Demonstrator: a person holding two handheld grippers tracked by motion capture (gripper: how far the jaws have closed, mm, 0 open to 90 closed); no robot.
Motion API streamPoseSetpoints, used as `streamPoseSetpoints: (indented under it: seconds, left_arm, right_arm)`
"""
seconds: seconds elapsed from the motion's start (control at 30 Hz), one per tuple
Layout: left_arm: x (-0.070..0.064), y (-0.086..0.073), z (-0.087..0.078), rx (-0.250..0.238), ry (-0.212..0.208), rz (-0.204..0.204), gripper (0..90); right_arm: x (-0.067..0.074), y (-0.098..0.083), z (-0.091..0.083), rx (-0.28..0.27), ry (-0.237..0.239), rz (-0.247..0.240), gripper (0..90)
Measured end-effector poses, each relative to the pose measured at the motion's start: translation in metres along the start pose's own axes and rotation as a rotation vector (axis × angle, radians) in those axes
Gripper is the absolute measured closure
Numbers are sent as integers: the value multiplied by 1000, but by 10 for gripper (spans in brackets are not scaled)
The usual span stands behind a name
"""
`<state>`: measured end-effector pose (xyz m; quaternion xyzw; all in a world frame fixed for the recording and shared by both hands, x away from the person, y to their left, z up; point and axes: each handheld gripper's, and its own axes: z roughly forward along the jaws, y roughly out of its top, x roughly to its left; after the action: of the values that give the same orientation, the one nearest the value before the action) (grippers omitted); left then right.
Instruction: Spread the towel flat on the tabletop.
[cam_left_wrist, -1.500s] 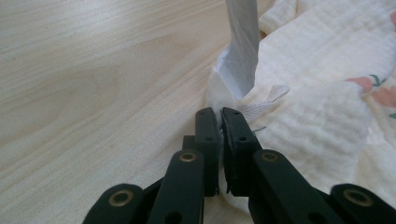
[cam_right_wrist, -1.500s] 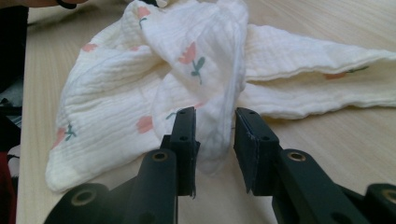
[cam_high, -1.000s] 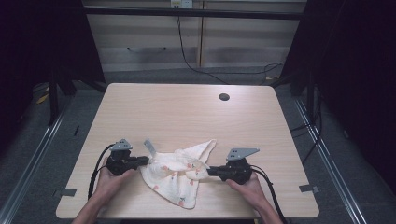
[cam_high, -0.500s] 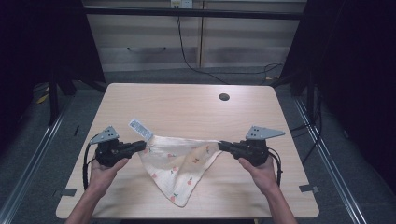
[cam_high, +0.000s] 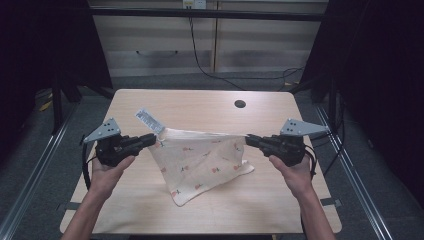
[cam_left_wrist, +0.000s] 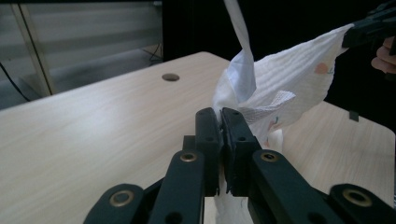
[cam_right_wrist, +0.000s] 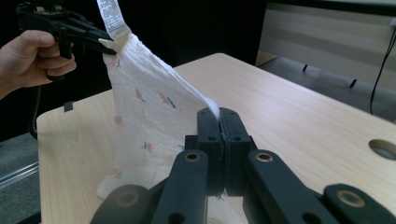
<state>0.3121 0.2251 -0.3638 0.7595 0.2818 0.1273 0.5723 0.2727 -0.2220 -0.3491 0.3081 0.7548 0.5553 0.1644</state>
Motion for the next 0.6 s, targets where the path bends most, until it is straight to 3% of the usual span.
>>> streamPoseSetpoints:
  seconds: [0.3,0.6]
  left_arm:
    - [-8,24,-4,-46,-16,48,861]
    - [-27,35,-20,-72,-33,104,861]
  right_arm:
    - [6,33,-21,-16,-34,-61,890]
    - [22,41,-40,-24,-58,-89,890]
